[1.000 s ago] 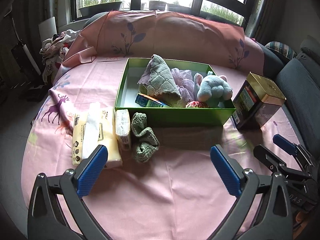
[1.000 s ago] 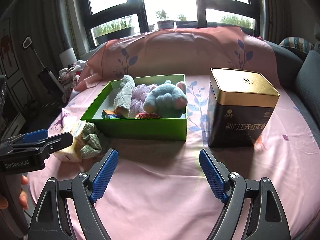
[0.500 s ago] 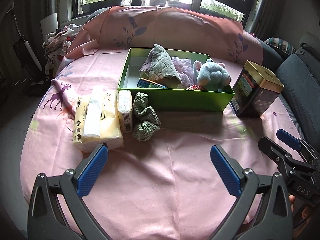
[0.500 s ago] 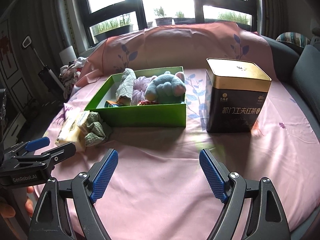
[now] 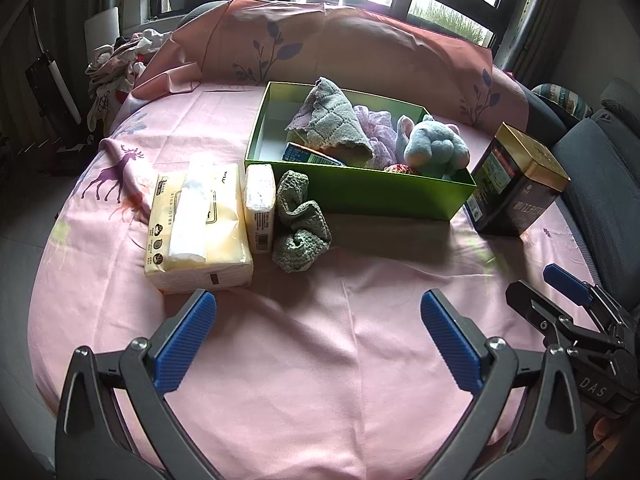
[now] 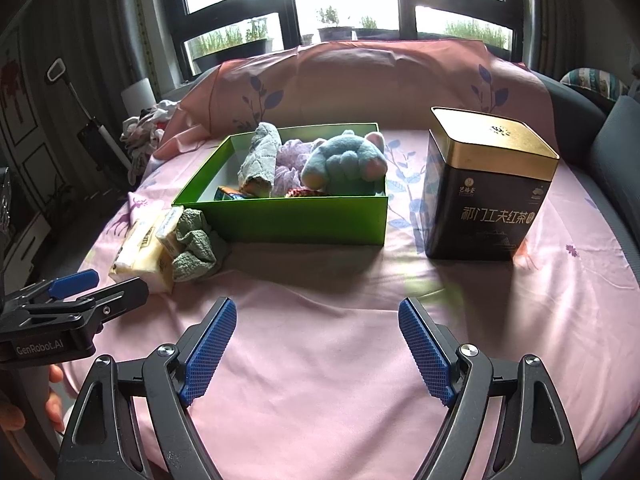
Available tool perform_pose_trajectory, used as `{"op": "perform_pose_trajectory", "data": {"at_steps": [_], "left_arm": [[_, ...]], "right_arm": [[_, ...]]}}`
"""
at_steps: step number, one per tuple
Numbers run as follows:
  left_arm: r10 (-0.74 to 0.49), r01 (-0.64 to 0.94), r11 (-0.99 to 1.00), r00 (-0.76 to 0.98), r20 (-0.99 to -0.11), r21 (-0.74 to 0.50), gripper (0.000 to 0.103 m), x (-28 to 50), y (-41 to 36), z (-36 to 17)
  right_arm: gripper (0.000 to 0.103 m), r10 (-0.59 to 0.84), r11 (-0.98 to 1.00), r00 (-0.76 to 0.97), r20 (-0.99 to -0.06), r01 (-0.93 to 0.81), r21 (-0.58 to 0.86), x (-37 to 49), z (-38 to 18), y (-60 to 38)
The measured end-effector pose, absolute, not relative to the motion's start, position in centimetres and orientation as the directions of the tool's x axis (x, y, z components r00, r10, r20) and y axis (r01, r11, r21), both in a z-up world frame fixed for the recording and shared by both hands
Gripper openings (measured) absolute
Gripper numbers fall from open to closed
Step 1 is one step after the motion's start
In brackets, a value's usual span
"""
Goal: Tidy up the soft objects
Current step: 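Move the right gripper back toward the green knit cloth, then grasp the green knit cloth with the right gripper and lift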
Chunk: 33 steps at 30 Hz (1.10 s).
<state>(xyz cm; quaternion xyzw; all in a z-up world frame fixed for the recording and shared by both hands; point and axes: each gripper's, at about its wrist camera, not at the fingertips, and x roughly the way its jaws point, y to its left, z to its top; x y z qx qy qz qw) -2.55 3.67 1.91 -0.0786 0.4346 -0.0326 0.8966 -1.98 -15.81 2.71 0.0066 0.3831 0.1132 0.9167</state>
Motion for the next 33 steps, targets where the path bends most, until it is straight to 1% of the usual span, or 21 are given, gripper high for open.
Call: {"op": "perform_pose_trajectory", "data": {"at_steps": [4, 8, 12, 18, 20, 29, 30, 31, 32, 33], "left_arm": [[-0.148, -0.009, 0.981, 0.611, -0.778, -0.193, 0.102, -2.1, 4.0, 1.5], [-0.23, 0.003, 0.958, 0.602, -0.765, -0.286, 0.102, -1.6, 5.1, 1.2], [-0.315, -0.01, 0.915, 0.606, -0.73, -0.404, 0.102, -1.5, 7.5, 0.8], [-0.334, -0.076, 0.876, 0.617, -0.712, -0.477, 0.102, -1.2, 11.0, -0.2], [-0.332, -0.094, 0.868, 0.619, -0.712, -0.487, 0.102, -1.1, 11.8, -0.5], [-0.314, -0.114, 0.869, 0.623, -0.716, -0.481, 0.102, -0.5, 13.5, -1.0], [-0.315, -0.115, 0.869, 0.621, -0.718, -0.481, 0.102, -0.4, 13.4, -1.0], [-0.318, -0.112, 0.869, 0.619, -0.718, -0.482, 0.102, -0.4, 13.5, -1.1], [-0.32, -0.112, 0.869, 0.617, -0.719, -0.482, 0.102, -0.3, 13.4, -1.2], [-0.32, -0.111, 0.87, 0.615, -0.721, -0.481, 0.102, -0.2, 13.4, -1.2]], "right_arm": [[0.084, 0.211, 0.974, 0.673, -0.709, -0.204, 0.096, -1.6, 2.4, -15.5], [0.084, 0.234, 0.968, 0.66, -0.714, -0.227, 0.108, -1.2, 1.7, -15.1], [0.084, 0.333, 0.936, 0.617, -0.713, -0.309, 0.17, -0.6, 0.8, -14.0], [0.084, 0.515, 0.849, 0.486, -0.706, -0.406, 0.339, 1.9, -1.5, -10.7], [0.084, 0.545, 0.829, 0.463, -0.699, -0.42, 0.369, 3.0, -2.1, -9.3], [0.083, 0.612, 0.781, 0.433, -0.662, -0.465, 0.418, 8.1, -3.5, -5.0], [0.075, 0.611, 0.78, 0.423, -0.669, -0.466, 0.418, 8.6, -3.9, -4.6], [0.07, 0.614, 0.776, 0.41, -0.675, -0.47, 0.42, 9.1, -4.2, -4.4], [0.057, 0.616, 0.773, 0.399, -0.679, -0.472, 0.424, 9.5, -4.7, -4.1], [0.042, 0.613, 0.774, 0.389, -0.688, -0.47, 0.424, 9.8, -5.1, -3.9]]}}
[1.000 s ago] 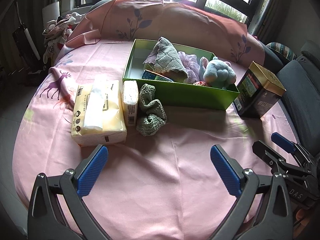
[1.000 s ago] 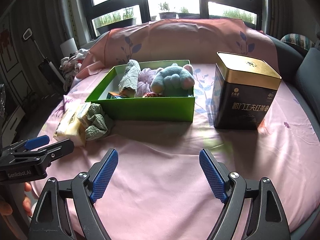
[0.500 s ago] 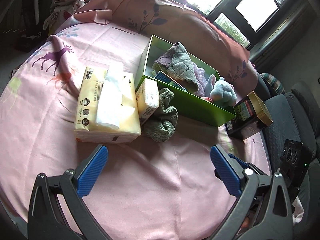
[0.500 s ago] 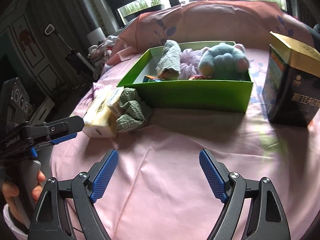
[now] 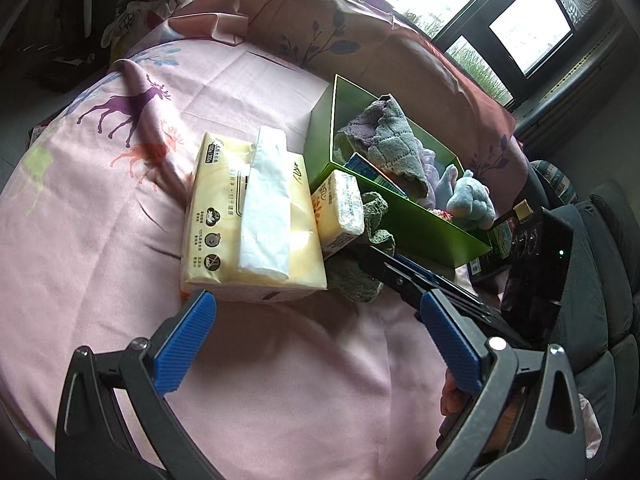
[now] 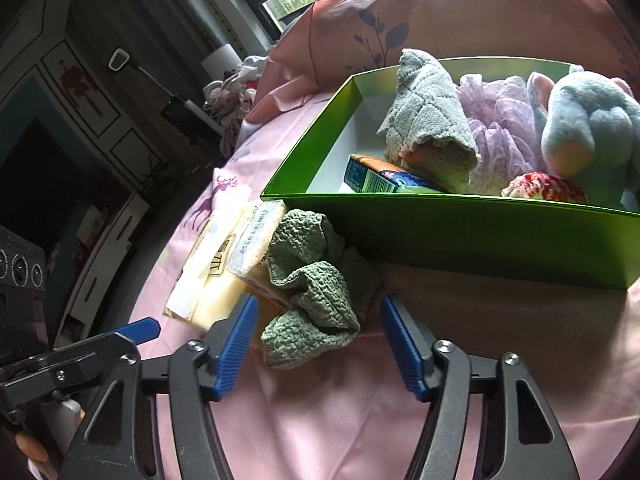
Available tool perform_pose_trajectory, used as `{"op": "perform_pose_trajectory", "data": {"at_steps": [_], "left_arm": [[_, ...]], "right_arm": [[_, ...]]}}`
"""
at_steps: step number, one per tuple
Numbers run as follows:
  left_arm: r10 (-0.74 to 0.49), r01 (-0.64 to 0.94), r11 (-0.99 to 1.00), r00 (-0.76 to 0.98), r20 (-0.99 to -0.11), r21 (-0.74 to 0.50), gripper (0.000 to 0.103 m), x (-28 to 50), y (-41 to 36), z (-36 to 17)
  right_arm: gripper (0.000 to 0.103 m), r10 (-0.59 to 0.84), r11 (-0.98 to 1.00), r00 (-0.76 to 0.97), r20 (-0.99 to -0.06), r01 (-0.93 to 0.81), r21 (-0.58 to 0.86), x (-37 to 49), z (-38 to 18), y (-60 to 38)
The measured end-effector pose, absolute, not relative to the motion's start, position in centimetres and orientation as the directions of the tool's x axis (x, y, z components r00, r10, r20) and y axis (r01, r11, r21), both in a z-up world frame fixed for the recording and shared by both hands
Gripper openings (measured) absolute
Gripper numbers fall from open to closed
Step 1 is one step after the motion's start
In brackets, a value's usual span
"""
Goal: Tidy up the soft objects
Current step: 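Grasp the green knit cloth with the right gripper and lift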
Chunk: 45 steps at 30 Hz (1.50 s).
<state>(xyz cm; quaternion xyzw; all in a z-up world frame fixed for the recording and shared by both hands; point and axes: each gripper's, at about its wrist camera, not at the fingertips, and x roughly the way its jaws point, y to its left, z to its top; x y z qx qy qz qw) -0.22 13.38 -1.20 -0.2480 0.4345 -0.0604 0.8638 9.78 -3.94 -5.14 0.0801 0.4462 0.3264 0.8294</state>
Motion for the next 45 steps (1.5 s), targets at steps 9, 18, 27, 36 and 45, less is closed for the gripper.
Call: {"op": "perform_pose_trajectory", "data": {"at_steps": [9, 18, 27, 36, 45], "left_arm": [[-0.365, -0.07, 0.869, 0.578, -0.73, -0.489, 0.102, 0.0, 11.6, -1.8], [-0.489, 0.095, 0.858, 0.449, -0.748, -0.504, 0.102, 0.6, 3.3, -3.2], [-0.493, 0.156, 0.869, 0.369, -0.788, -0.471, 0.101, 0.8, -1.7, -4.5], [-0.486, 0.172, 0.874, 0.33, -0.809, -0.455, 0.077, 1.0, -3.1, -5.1], [-0.528, 0.172, 0.849, 0.284, -0.8, -0.499, 0.049, 0.9, -3.9, -6.0]], "right_arm": [[0.015, 0.639, 0.761, 0.398, -0.658, -0.453, 0.465, 5.5, -3.9, -8.9], [0.043, 0.559, 0.829, 0.359, -0.748, -0.28, 0.485, 0.5, -5.6, -17.5], [0.072, 0.499, 0.866, 0.456, -0.737, -0.296, 0.403, -1.2, -4.6, -19.7], [0.072, 0.452, 0.877, 0.464, -0.762, -0.387, 0.284, -1.9, -4.9, -16.9], [0.045, 0.453, 0.863, 0.455, -0.767, -0.44, 0.248, -1.9, -5.3, -15.8]]}}
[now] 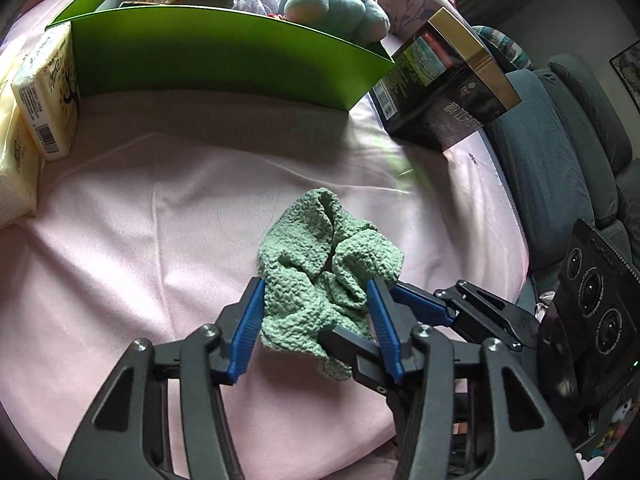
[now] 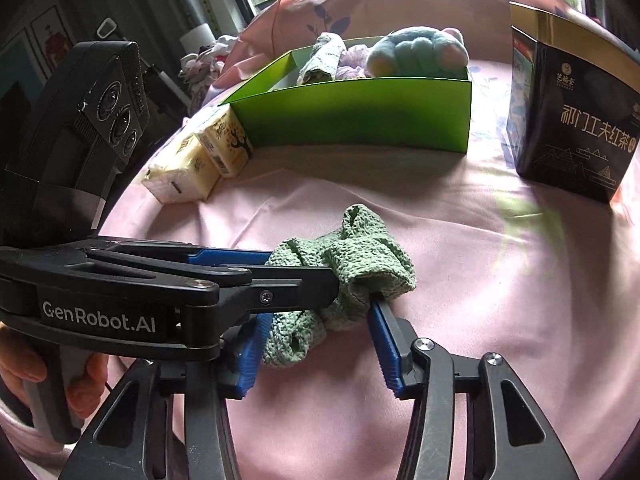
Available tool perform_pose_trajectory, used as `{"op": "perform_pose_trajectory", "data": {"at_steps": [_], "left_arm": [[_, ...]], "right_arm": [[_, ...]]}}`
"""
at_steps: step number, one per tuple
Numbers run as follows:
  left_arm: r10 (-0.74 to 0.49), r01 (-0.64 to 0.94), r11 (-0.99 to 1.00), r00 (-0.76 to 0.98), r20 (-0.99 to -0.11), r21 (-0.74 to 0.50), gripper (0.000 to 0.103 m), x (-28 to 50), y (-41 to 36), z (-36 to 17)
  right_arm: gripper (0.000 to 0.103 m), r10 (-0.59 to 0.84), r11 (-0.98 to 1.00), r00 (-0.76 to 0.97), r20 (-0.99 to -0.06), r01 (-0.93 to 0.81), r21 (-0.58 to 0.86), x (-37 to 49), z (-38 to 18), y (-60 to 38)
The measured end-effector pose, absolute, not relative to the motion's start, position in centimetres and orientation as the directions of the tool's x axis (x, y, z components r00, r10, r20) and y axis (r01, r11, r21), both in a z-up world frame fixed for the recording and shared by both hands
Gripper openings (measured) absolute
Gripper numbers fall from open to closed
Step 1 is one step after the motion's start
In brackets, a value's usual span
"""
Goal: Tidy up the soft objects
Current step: 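Grasp the green knit cloth with the right gripper and lift, then carry the green knit cloth into the green box and release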
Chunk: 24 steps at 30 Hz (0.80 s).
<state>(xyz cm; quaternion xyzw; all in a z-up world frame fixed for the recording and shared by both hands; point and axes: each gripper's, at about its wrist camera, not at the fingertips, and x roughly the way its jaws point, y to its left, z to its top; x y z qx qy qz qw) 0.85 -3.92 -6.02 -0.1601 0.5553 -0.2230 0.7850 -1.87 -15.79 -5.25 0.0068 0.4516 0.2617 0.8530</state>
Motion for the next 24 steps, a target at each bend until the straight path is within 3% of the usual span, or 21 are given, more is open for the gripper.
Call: {"op": "perform_pose_trajectory", "data": {"at_steps": [2, 5, 8, 24], "left_arm": [[-0.539, 0.172, 0.842, 0.282, -0.794, -0.511, 0.044, 0.7, -3.9, -6.1], [-0.563, 0.167, 0.826, 0.282, -0.777, -0.538, 0.028, 0.6, -3.5, -6.0], [-0.581, 0.172, 0.813, 0.292, -0.76, -0.555, 0.016, 0.5, -3.2, -5.7], [-0.58, 0.246, 0.812, 0.431, -0.691, -0.529, 0.014, -0.1, -2.1, 0.6]], "right_arm": [[0.038, 0.449, 0.861, 0.455, -0.769, -0.449, 0.238, -1.9, -5.3, -15.6], [0.024, 0.435, 0.86, 0.464, -0.772, -0.469, 0.203, -2.2, -5.3, -15.0], [0.017, 0.431, 0.859, 0.473, -0.769, -0.476, 0.188, -2.5, -5.1, -14.8], [0.016, 0.457, 0.848, 0.572, -0.681, -0.511, 0.14, -3.2, 0.4, -14.2]]}}
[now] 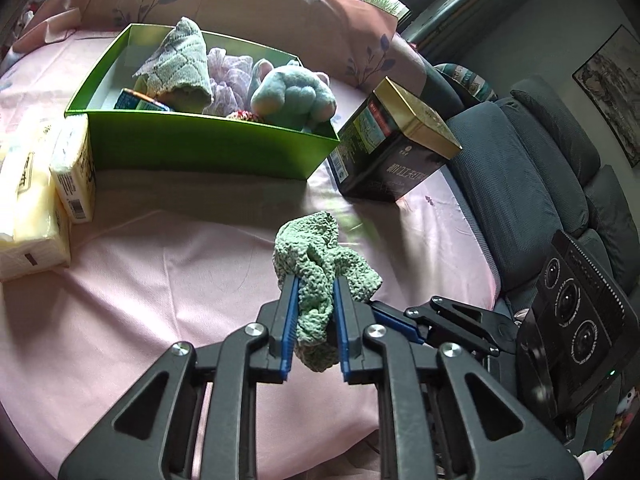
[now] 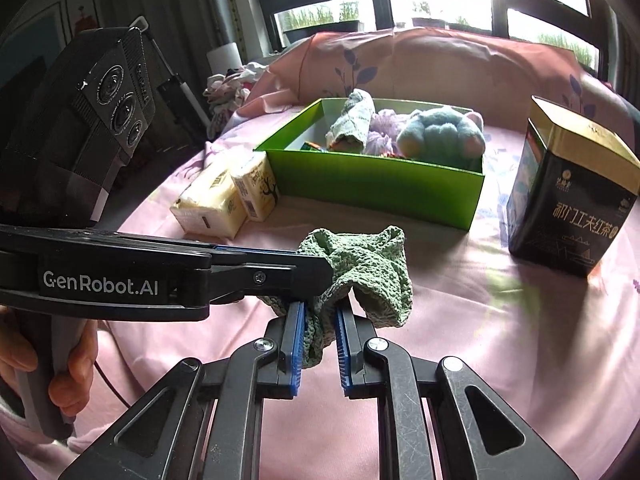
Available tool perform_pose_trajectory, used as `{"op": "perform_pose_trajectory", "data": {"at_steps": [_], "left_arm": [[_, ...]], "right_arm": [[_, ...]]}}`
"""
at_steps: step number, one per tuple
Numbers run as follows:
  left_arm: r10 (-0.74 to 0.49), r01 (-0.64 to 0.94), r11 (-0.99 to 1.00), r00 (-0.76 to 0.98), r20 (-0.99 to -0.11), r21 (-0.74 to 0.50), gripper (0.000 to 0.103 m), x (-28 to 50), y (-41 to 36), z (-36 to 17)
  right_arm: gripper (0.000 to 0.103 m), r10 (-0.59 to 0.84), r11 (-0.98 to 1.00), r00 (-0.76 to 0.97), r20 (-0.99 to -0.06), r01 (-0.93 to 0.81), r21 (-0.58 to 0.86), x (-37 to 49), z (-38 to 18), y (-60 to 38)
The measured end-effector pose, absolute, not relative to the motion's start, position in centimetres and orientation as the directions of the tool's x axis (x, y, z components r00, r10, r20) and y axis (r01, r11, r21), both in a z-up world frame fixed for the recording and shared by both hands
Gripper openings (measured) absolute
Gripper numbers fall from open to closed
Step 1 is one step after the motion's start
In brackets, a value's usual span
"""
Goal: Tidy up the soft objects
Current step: 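Carry the green knit cloth into the green box and release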
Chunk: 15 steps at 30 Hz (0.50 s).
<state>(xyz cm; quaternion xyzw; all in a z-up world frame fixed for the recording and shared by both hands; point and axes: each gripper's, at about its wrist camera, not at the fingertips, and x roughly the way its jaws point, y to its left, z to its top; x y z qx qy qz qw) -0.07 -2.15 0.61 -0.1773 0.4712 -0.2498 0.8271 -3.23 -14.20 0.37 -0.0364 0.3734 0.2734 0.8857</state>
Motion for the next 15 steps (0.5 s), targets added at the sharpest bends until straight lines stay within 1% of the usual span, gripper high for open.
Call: {"op": "perform_pose_trajectory", "data": {"at_steps": [9, 15], "left_arm": [[-0.524, 0.295, 0.851, 0.513, -0.679, -0.434, 0.014, 0.9, -1.9, 5.0], [-0.509, 0.309, 0.86, 0.562, -0.652, -0.405, 0.014, 1.9, -1.3, 7.6]], "right_arm": [[0.016, 0.479, 0.832, 0.621, -0.62, -0.547, 0.095, -2.0, 4.0, -13.1], [0.016, 0.499, 0.826, 0.643, -0.581, -0.555, 0.095, -0.6, 6.0, -12.9]]}}
